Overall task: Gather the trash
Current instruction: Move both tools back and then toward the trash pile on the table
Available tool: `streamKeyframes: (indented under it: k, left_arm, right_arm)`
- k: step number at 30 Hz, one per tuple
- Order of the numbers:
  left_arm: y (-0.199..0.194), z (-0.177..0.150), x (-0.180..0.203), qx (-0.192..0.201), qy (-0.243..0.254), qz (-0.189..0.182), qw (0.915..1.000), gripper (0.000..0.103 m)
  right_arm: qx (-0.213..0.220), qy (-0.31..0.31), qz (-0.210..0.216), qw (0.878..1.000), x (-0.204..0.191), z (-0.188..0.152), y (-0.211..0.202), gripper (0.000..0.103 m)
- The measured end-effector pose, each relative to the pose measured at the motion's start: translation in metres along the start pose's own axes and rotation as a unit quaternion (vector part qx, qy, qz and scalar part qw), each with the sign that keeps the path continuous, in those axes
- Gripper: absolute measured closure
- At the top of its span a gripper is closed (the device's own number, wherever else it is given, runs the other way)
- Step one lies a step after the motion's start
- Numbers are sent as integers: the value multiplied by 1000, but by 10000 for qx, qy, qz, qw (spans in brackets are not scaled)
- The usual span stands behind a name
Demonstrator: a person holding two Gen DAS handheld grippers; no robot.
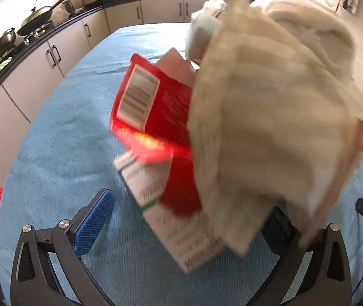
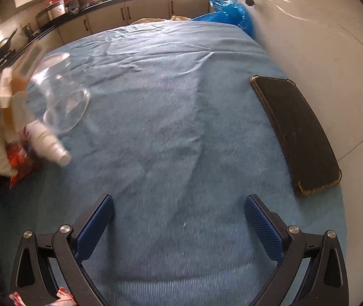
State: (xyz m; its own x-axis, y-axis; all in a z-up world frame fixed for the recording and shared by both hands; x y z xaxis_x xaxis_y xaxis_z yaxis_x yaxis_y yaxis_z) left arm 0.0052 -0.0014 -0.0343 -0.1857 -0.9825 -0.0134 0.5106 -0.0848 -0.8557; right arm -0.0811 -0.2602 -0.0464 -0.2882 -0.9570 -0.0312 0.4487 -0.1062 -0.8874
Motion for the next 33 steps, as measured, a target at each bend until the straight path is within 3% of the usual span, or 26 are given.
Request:
streamKeyframes:
  k: [4, 14, 21, 33]
  left_arm:
    - [-15, -18, -2, -26, 28, -104, 9999, 0]
    - [-95, -71, -43, 719, -430, -124, 9964, 0]
    - [-144, -93, -66, 1264, -622, 189, 9898, 0]
    - [-199, -110, -59, 1981, -511, 471, 9777, 0]
  right_arm:
    - [-43, -45, 50, 10000, -5, -16, -10, 0]
    - [94, 14, 583, 9983, -32, -54, -52, 4]
    - [549, -34, 653, 9963, -52, -76, -96, 4]
    - [1634, -276, 586, 9844, -78, -95, -163, 5]
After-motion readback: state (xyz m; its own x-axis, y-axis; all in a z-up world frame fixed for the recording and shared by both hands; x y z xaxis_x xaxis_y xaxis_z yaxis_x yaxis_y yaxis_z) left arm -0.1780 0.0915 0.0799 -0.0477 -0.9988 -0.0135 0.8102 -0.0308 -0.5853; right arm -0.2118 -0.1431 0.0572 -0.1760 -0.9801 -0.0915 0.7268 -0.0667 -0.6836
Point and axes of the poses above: each gripper's, at about its wrist camera, not at the fingertips, and y roughly the way its jaws point, x to its right, z to its top, the point moved 4 cm from there along y, roughly the way its jaws point, and after that the axes turned 1 degree about -x, right-handed, at the moved point
